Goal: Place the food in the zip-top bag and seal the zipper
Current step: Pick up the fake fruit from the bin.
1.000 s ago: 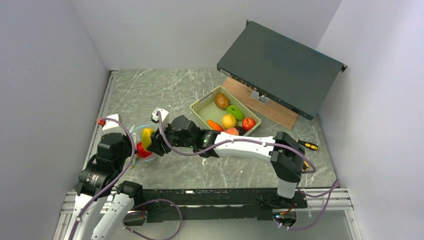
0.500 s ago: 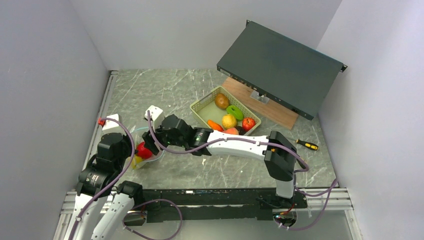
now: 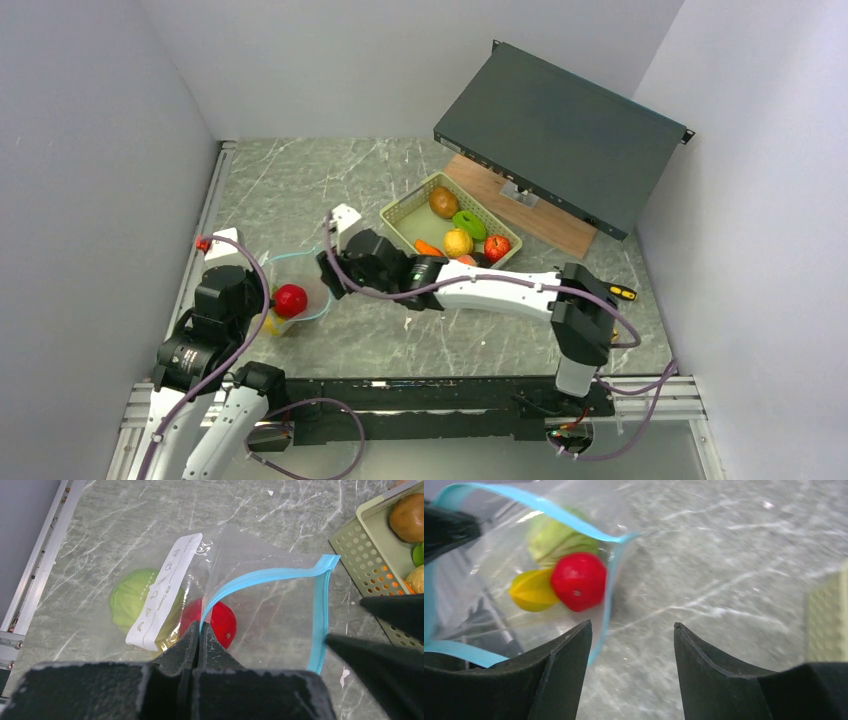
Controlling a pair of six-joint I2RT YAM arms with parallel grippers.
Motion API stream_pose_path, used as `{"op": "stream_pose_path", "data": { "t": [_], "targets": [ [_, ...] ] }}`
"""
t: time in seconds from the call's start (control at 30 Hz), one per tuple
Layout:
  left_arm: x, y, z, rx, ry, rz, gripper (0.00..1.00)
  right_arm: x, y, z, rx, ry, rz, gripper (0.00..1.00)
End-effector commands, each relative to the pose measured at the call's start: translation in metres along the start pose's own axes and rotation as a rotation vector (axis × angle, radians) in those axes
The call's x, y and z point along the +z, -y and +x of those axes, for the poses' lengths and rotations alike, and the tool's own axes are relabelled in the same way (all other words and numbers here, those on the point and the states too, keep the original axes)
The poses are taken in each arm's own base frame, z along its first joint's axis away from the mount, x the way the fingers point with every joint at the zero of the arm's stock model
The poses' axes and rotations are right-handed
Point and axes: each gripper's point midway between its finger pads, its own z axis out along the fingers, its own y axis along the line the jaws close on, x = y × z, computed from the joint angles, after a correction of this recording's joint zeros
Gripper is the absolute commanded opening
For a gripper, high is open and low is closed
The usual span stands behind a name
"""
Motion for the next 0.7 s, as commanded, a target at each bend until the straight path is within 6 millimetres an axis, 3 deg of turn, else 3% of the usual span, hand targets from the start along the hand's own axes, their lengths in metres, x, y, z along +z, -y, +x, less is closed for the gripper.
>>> {"op": "stream_pose_path", "data": {
  "t": [0.0,0.13,0.23,0.43,0.67],
  "targets": [
    [-0.003,0.006,-0.017,-0.011,0.055,0.029,0.0,-0.032,0.05,-0.043,0.124,0.127,0.113,0.63],
    [-0.003,0.006,-0.016,-0.01,0.051,0.028,0.0,-0.052,0.079,-0.058,0.175,0.198,0.113,0.63],
    [-0.003,0.006,-0.017,-0.01,0.053,0.031,0.0,-0.063,0.112,-0.061,0.19,0.227,0.213,0.67],
    [-0.004,0.006,-0.018,-0.012,0.059,0.032,0.0,-0.066,0.182,-0.032,0.253,0.116,0.427,0.67],
    [-0.004,0.007,-0.017,-0.011,0.057,0.033,0.0,-0.076,0.223,0.0,0.251,-0.019,0.541,0.67]
  ]
}}
